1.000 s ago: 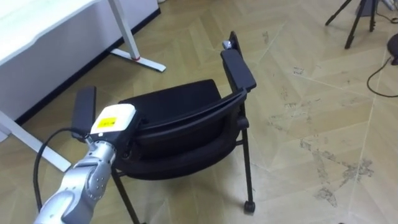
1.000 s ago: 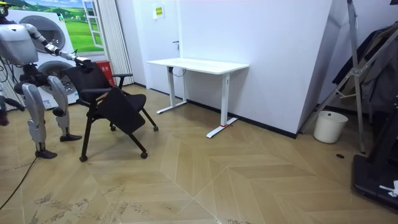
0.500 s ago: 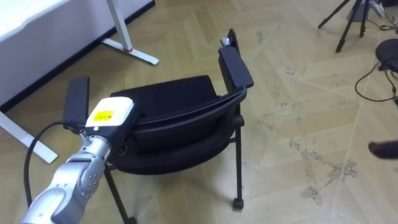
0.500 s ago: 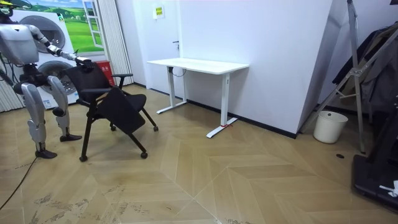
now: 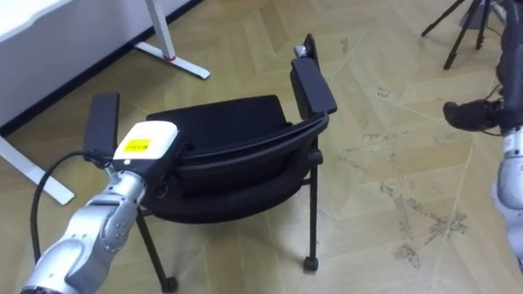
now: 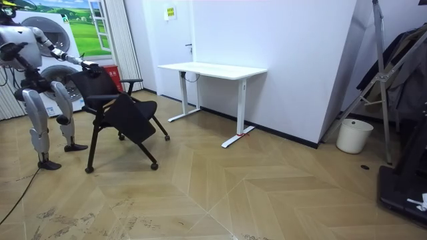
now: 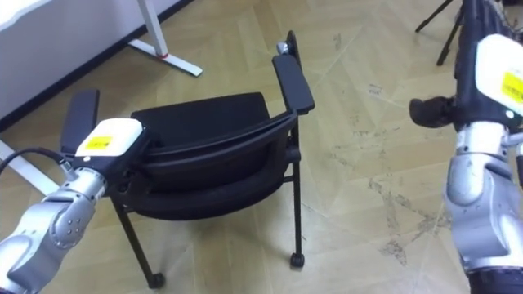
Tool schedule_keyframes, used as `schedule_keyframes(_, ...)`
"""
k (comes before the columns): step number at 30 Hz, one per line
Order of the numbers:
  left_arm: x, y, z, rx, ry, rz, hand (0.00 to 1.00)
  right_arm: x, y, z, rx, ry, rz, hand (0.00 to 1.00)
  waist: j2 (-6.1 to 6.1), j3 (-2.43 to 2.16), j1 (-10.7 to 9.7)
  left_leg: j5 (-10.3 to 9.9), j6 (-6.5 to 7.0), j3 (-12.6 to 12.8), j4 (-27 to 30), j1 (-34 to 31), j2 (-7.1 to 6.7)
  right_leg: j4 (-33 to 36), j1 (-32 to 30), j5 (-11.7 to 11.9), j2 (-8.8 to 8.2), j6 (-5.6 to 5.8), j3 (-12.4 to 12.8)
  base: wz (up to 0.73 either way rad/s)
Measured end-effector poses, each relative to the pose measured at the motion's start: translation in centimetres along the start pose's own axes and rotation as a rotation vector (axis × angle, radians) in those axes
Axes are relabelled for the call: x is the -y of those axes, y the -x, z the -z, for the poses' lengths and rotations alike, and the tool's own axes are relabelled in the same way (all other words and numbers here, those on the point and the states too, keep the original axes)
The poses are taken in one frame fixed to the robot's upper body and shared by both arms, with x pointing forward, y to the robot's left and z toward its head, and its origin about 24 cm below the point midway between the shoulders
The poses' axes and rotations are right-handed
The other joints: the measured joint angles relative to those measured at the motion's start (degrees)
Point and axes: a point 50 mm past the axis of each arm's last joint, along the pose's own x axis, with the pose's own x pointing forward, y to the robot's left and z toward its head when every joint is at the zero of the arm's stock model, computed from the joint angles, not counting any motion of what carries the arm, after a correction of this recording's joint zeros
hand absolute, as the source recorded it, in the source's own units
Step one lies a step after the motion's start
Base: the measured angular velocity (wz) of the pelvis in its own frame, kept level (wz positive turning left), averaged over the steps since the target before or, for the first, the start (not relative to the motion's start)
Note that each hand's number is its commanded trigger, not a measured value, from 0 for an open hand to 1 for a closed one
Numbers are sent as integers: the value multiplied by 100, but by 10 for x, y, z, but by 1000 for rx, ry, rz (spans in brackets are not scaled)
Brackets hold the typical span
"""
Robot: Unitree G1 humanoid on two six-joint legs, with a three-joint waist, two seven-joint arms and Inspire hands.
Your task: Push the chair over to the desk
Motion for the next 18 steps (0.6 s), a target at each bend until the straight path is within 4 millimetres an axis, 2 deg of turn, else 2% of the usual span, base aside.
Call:
schedule_keyframes(3,-1,-2,-2,16,-5,1,100,-10,2,-15,88,47,-84,0,-27,17,74,0,0,-2,-2,-1,2,-8,6,0,3,-1,1,0)
schedule_keyframes(7,-5,-6,-6,43,-24,-7,100,-20,5,-26,163,130,-186,0,-46,29,197,0,0,-3,-1,-21,3,-6,-7,1,3,-1,-2,0)
schedule_keyframes(11,-8,-8,-10,72,-44,-17,100,-18,3,-42,251,174,-208,0,-82,50,301,0,0,-20,1,-33,5,0,11,1,2,-2,-20,2)
schedule_keyframes(18,-12,-10,-12,94,-54,-23,100,-24,5,-71,373,177,-301,0,-98,54,315,0,-1,-110,7,-104,7,3,-11,3,10,-5,-73,4)
